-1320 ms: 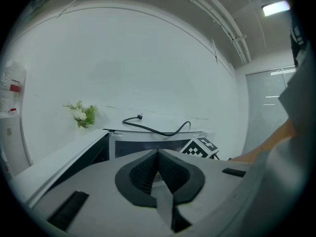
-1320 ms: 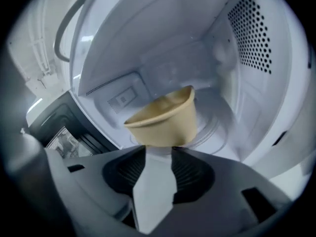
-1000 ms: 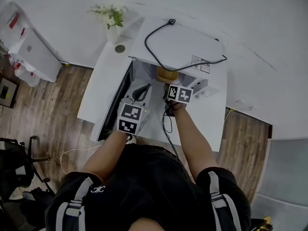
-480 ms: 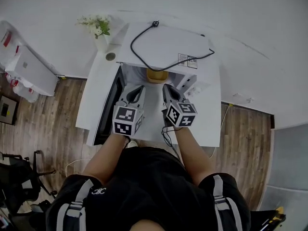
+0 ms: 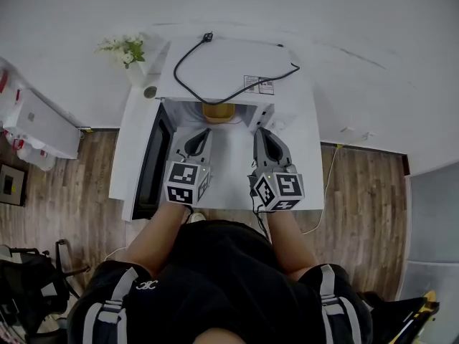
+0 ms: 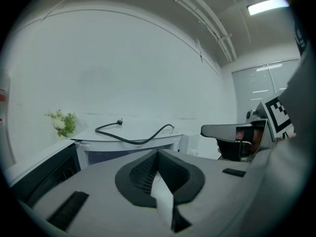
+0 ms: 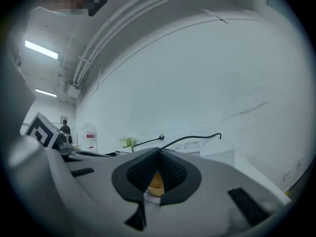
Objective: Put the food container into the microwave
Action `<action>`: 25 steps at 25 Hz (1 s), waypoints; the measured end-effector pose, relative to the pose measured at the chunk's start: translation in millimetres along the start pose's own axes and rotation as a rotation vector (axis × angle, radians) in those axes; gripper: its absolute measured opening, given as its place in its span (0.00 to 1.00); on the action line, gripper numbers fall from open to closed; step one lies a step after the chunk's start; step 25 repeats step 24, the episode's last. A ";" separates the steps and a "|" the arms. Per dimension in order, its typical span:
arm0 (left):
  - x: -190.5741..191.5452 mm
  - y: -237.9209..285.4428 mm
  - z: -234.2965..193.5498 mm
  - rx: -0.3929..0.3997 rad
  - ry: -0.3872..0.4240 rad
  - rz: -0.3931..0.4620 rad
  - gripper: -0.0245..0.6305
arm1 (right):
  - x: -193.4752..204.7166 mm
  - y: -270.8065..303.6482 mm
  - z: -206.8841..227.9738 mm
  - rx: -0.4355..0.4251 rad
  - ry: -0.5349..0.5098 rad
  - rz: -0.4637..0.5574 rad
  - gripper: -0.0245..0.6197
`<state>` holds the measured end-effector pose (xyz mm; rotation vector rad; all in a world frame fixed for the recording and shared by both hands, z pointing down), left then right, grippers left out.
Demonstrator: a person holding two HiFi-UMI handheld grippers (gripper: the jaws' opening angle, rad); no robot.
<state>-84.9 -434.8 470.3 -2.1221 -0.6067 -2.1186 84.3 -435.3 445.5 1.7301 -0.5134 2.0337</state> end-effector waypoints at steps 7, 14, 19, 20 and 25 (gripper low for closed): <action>-6.1 1.4 11.6 0.017 0.012 0.008 0.06 | 9.1 -10.6 4.3 0.029 0.004 -0.028 0.04; -7.1 2.0 11.5 0.017 0.012 0.010 0.06 | 6.1 -11.6 8.6 0.073 -0.015 -0.011 0.04; -4.9 4.6 7.0 0.012 0.009 0.004 0.06 | 9.2 -8.4 8.7 0.074 -0.011 -0.010 0.04; -4.6 5.2 6.6 0.012 0.009 0.003 0.06 | 9.5 -8.1 8.7 0.075 -0.015 -0.009 0.04; -5.1 7.8 5.1 0.011 0.008 0.002 0.06 | 9.2 -7.3 8.2 0.078 -0.042 -0.002 0.04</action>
Point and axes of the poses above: the fingertips, and each gripper's own axes: y forward along the fingers, z to its right, x out of its underside, the point moved 5 cm from there along -y, backward along the fingers, and after that the axes turned 6 degrees about -x, right-handed, at the moved point
